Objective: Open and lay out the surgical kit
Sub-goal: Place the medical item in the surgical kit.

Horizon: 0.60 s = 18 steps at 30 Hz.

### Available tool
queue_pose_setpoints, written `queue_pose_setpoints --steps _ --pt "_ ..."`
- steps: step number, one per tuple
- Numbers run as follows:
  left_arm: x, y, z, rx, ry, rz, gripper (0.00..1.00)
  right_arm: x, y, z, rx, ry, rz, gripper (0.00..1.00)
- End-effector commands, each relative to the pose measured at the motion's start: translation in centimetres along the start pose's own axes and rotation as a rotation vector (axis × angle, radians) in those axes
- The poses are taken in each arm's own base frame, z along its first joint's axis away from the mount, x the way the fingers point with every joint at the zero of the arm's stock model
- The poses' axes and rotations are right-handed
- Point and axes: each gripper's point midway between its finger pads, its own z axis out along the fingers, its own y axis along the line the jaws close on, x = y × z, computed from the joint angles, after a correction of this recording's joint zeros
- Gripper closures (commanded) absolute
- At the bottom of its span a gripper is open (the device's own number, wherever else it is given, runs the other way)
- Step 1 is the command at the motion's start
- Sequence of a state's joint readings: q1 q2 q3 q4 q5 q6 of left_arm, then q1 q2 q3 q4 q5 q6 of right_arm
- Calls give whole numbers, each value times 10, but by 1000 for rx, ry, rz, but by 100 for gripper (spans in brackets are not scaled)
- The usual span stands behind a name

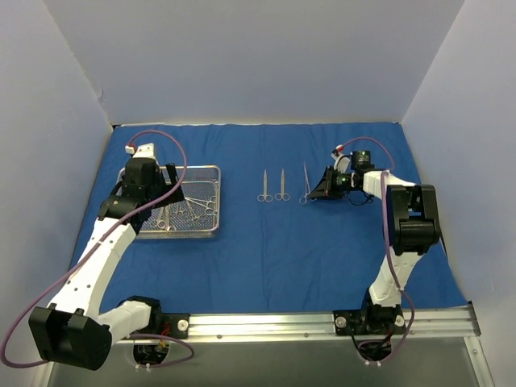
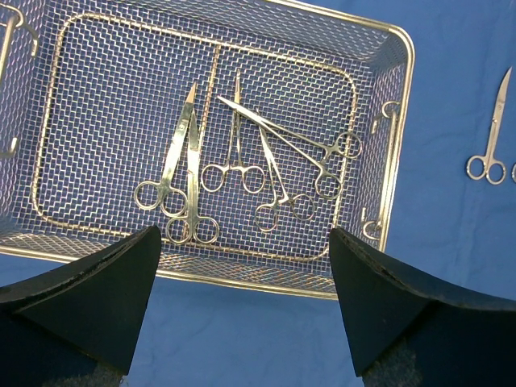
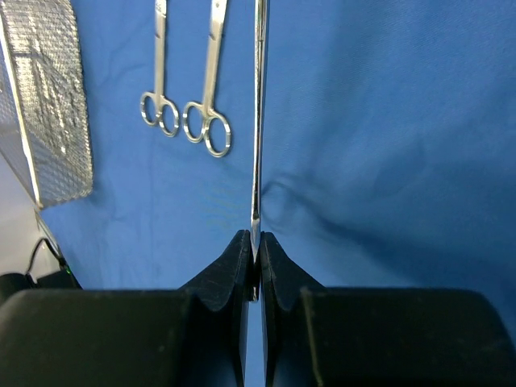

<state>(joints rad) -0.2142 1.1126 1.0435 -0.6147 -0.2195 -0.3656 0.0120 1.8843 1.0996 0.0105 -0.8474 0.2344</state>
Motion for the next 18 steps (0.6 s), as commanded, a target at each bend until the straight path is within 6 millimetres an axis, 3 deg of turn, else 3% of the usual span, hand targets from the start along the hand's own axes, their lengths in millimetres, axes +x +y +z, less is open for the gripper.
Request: queue_pose_setpoints --steps 1,3,12,18 --pt "-14 -7 1 35 -44 31 6 -4 8 -3 -61 38 -57 100" --pt "-14 -5 2 21 -43 36 6 -11 -1 -5 -60 24 -39 100" --pt "-12 -6 3 26 -33 36 6 -26 -3 2 -136 -21 -13 100" --pt "-10 -6 6 32 -24 32 6 -26 -11 9 -140 -9 3 100"
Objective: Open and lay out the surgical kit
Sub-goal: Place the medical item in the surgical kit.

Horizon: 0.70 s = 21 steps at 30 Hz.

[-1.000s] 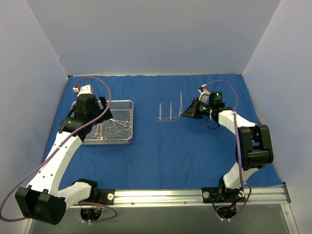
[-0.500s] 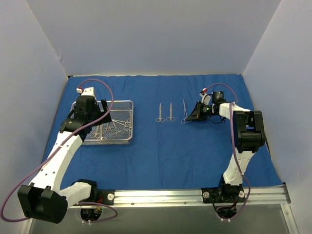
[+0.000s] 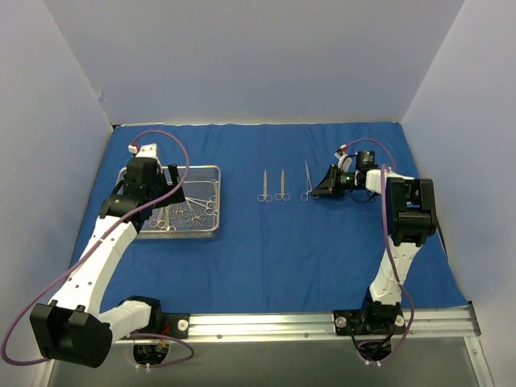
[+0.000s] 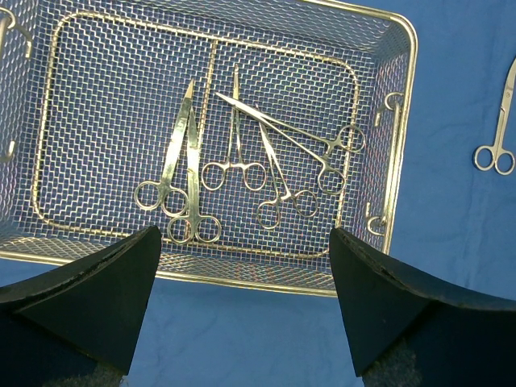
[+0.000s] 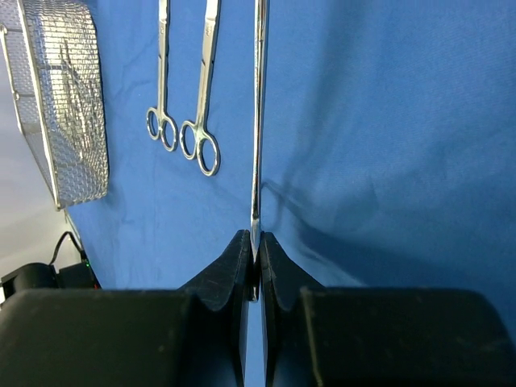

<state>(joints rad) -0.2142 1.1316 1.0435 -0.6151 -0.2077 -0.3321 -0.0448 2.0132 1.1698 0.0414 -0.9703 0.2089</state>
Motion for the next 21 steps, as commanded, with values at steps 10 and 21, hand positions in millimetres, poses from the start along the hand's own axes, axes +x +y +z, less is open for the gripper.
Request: queue_pose_setpoints --steps 10,21 --pt "-14 -4 2 32 -43 -15 6 -7 -8 10 -20 5 11 97" --pt "-14 -1 4 28 -38 -24 6 1 -35 8 84 20 67 82"
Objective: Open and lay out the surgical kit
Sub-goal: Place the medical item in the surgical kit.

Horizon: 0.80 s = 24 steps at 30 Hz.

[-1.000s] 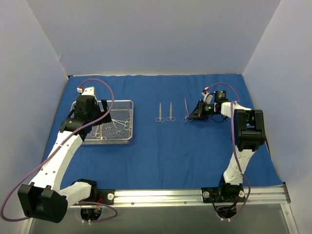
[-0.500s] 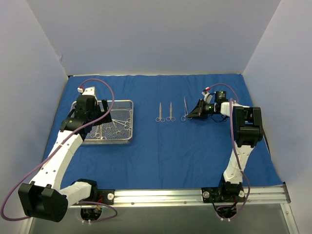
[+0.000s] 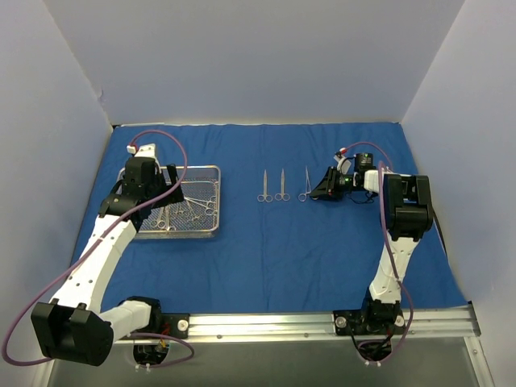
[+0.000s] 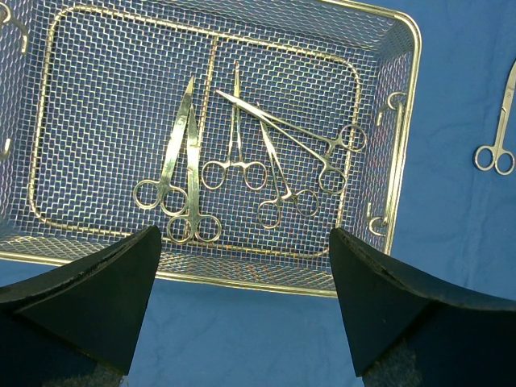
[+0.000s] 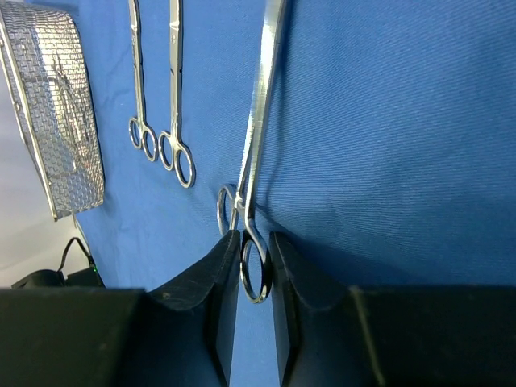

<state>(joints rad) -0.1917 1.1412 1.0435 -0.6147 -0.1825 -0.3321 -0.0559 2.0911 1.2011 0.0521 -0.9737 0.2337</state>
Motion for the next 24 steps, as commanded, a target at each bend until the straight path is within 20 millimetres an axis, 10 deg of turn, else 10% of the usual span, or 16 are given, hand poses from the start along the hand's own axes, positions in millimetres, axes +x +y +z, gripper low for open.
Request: queue_pose_setpoints --steps 1,24 --pt "-15 -4 0 27 -51 -15 6 -1 -20 -2 87 1 13 81" --pt "-14 -1 3 30 -42 -36 6 4 -40 -36 394 8 9 42"
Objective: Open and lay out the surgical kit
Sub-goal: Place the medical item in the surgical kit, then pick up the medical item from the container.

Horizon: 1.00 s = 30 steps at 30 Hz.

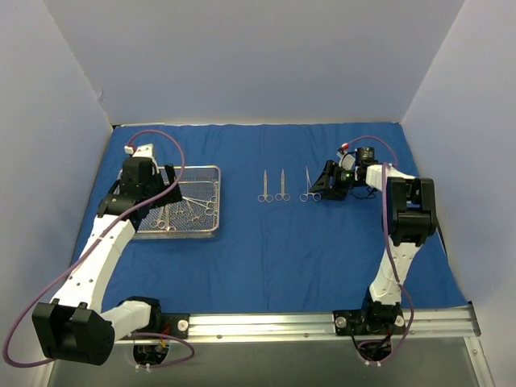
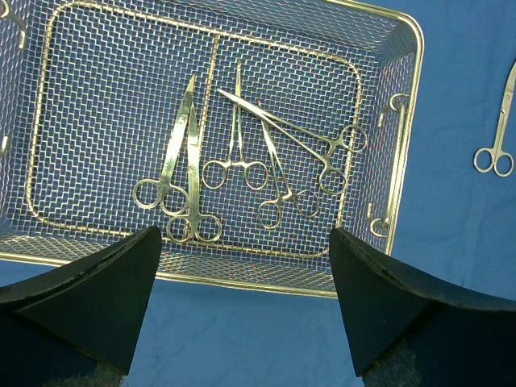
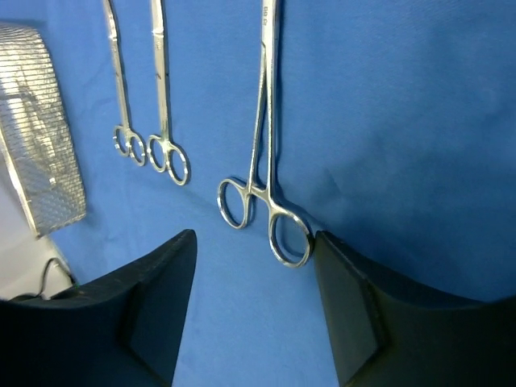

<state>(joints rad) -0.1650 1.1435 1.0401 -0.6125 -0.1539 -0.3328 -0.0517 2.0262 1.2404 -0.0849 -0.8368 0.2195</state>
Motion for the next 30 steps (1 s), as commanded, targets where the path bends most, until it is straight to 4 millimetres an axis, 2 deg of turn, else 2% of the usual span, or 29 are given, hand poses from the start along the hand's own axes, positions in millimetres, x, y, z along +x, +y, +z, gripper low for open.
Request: queue_pose_setpoints --steps 1,5,11,12,14,20,22,23,24,26,27,29,30 --pt "-15 -5 1 25 -51 -19 6 11 -45 -15 278 15 2 41" --pt "-15 -2 2 19 -49 -28 6 11 -42 -25 347 4 -17 38" --pt "-11 -1 6 18 -34 -42 6 -3 -29 -54 476 -91 -51 35" --pt "-11 -2 7 21 -33 -44 6 -6 -13 -58 477 -115 -86 35" --pt "-9 -1 10 13 -23 -46 6 -10 -4 -67 528 -152 -114 35" --pt "3 2 26 -34 47 -75 6 -18 57 -99 586 -334 -267 34" --pt "3 2 30 -47 64 -96 6 -13 83 -114 553 -416 -314 34" --pt "8 3 37 -64 93 -100 6 -16 93 -120 538 -470 -333 34" --pt "5 2 37 -76 100 -123 5 -12 103 -135 520 -529 -353 34" --pt "9 6 47 -117 135 -136 4 -13 122 -147 474 -613 -391 34" --pt "10 5 50 -126 146 -159 3 -13 137 -164 438 -681 -412 34" --pt "8 -1 59 -126 166 -187 1 -7 139 -172 412 -735 -437 33" --pt "7 -4 62 -126 166 -224 0 -7 150 -187 374 -802 -456 31"
